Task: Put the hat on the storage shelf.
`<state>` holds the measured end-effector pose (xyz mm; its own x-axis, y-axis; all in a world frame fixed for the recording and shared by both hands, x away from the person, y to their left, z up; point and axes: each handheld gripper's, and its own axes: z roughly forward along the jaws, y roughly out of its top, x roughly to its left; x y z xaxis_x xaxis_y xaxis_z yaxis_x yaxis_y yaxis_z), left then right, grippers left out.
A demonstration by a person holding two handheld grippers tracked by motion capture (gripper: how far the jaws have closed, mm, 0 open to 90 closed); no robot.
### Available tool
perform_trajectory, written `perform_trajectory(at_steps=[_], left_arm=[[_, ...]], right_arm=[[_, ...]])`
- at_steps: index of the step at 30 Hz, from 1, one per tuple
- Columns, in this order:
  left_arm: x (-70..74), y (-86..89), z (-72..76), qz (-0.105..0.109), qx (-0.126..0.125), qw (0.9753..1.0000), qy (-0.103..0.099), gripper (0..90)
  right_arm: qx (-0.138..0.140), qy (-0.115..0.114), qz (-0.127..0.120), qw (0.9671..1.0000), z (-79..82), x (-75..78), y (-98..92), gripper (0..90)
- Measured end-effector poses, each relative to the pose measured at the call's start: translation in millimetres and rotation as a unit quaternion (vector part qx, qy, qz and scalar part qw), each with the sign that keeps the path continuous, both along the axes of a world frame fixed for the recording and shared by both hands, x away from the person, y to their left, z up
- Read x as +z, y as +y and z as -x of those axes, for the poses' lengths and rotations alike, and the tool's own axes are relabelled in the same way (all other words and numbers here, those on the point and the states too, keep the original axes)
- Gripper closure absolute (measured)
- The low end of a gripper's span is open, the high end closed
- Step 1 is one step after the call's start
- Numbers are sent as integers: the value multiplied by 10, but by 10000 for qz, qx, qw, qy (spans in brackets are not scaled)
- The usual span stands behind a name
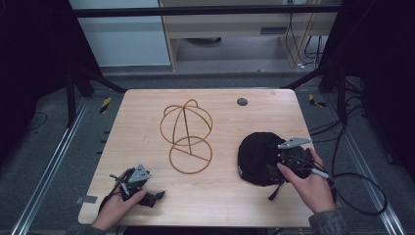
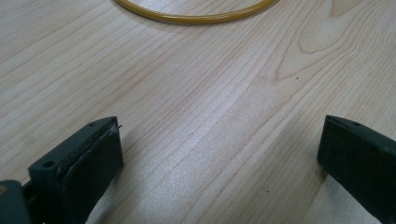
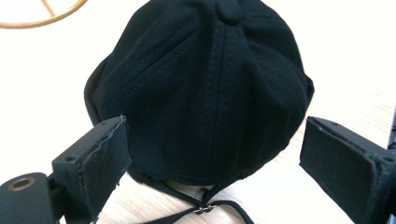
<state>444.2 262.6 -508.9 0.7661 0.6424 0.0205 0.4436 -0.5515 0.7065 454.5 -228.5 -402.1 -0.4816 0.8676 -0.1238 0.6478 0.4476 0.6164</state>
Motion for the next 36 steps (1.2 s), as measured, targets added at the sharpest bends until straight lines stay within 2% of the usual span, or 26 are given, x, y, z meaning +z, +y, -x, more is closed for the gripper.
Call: perform_trajectory(at_steps=[3,4,5,7,11,13,16,18,19,20,23,25,31,33,36], left_arm=[[-1,0,1,5,6,10000,-6,0],[-1,0,1,5,6,10000,-6,0],[-1,0,1,5,6,10000,-6,0],[-1,0,1,7,8,10000,-7,0],[-2,0,1,7,8,10000,-6,0],[-1,0,1,7,7,10000,-6,0],[-1,0,1,7,6,10000,-6,0],[-1,0,1,7,6,10000,-5,0],[-1,0,1,7,8,10000,-5,0],[-1,0,1,6,6,10000,-6,0],[-3,-2,2,22,20,10000,-15,0],[-3,-2,1,20,13,10000,-17,0],[-2,-2,1,19,13,10000,-13,0],[-2,-2,1,21,15,10000,-13,0],[-2,-2,1,19,14,10000,-14,0]], right_arm=[[85,200,65,9997,-78,65,-10,76],[85,200,65,9997,-78,65,-10,76],[238,335,-20,9992,-138,122,-21,76],[354,437,-14,9984,-188,174,-18,86],[499,485,37,9976,-290,279,8,137],[580,564,-15,9967,-359,326,32,166],[660,711,209,9951,-482,387,82,216],[675,751,247,9946,-531,403,97,228],[725,874,248,9932,-637,428,131,268],[728,926,228,9928,-670,431,144,280],[797,1055,379,9905,-800,415,207,322],[841,1136,370,9893,-864,387,236,361],[991,1383,540,9839,-965,277,343,371],[941,1444,555,9835,-987,251,362,366],[898,1487,567,9832,-1017,228,365,413]])
